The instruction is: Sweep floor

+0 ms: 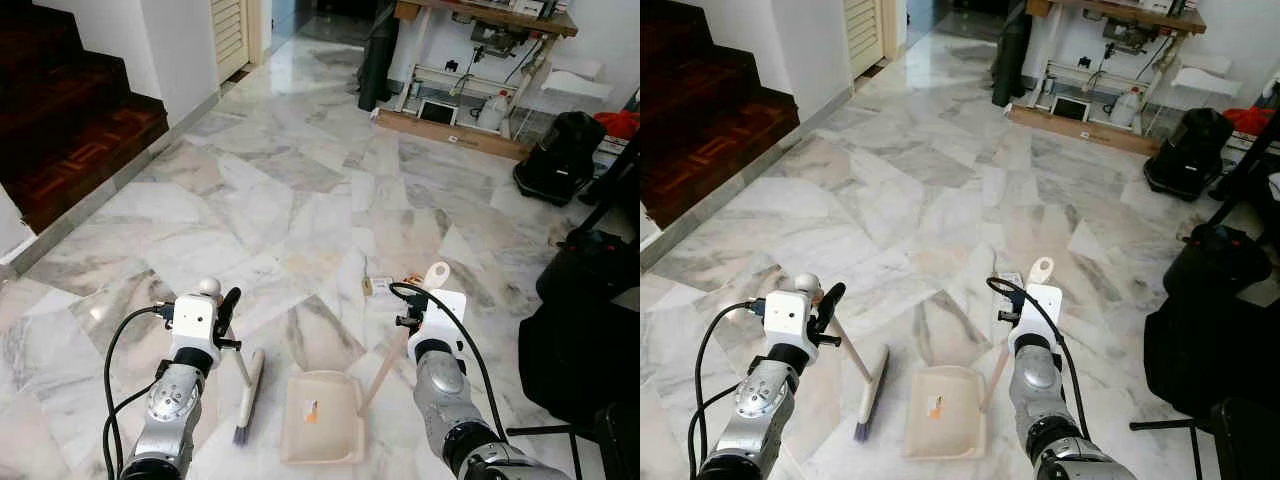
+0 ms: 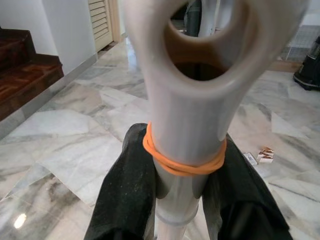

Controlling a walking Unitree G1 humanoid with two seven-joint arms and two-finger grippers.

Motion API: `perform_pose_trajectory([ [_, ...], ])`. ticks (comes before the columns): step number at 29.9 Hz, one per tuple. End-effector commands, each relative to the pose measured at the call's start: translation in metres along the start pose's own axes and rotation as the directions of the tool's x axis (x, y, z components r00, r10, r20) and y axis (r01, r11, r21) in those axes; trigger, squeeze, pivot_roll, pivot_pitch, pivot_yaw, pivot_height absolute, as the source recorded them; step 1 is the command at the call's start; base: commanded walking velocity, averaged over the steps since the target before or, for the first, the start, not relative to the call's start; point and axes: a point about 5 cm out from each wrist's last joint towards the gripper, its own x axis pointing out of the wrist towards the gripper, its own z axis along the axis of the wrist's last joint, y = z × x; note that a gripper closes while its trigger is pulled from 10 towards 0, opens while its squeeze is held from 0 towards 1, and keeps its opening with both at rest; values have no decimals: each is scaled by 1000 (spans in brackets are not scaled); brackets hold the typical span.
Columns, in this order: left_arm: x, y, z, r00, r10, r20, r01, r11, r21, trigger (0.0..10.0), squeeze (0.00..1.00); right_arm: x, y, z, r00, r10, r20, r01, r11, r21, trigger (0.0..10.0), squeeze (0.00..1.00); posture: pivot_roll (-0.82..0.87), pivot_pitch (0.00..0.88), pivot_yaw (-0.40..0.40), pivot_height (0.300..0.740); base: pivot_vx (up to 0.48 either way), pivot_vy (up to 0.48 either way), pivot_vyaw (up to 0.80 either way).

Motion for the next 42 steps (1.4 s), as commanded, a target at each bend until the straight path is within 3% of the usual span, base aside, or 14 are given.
perform_pose_trajectory([
  [1, 4, -1, 8, 999, 5, 40, -4, 1000, -11, 10000, 0, 3, -5, 9, 999, -8, 46, 8, 1000, -1, 10000, 0, 17, 0, -133, 740, 240, 0, 0],
  [42, 7, 0, 11, 999, 13, 45, -12, 1000, -12, 10000, 0, 4, 4, 13, 997, 43, 58, -45, 999, 29, 10000, 0, 15, 0, -124, 740, 247, 0, 0],
])
